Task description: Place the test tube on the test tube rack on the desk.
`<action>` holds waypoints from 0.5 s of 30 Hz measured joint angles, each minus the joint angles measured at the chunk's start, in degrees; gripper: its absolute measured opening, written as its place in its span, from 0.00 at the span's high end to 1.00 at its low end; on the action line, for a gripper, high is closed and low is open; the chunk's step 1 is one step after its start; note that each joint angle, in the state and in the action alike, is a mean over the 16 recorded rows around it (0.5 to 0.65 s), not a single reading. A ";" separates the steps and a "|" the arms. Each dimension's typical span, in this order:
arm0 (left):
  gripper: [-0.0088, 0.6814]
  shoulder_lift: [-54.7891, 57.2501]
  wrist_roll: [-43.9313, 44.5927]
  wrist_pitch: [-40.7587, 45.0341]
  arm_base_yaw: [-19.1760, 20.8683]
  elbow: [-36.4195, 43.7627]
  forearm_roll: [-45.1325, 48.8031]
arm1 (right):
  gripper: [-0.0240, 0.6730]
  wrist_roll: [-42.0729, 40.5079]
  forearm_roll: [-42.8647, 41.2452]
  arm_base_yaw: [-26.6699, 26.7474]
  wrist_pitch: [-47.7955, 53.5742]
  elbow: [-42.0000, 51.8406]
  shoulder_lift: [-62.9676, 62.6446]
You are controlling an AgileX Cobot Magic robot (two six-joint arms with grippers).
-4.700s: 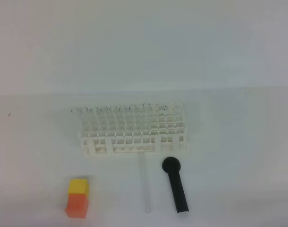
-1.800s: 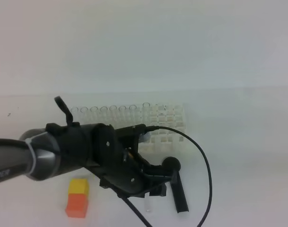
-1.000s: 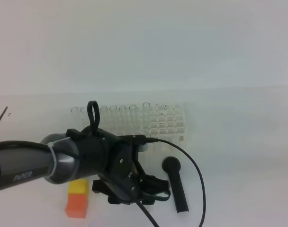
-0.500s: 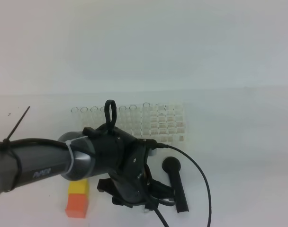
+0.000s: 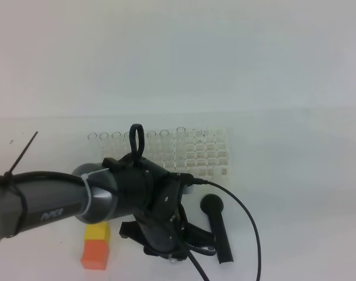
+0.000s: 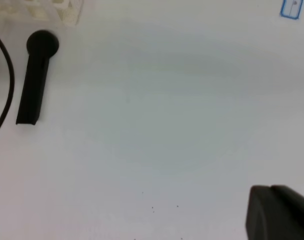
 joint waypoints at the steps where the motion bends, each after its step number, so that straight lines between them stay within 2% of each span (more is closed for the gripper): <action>1: 0.70 0.00 0.00 0.01 0.00 0.00 0.00 | 0.97 -0.03 0.00 0.00 0.00 0.00 0.00; 8: 0.80 -0.15 -0.17 0.43 0.00 0.00 -0.05 | 0.97 -0.25 0.00 0.00 0.00 0.00 0.00; 15: 0.83 -3.20 -0.49 2.19 0.00 0.00 -0.20 | 0.97 -0.33 0.06 0.00 -0.05 0.00 0.00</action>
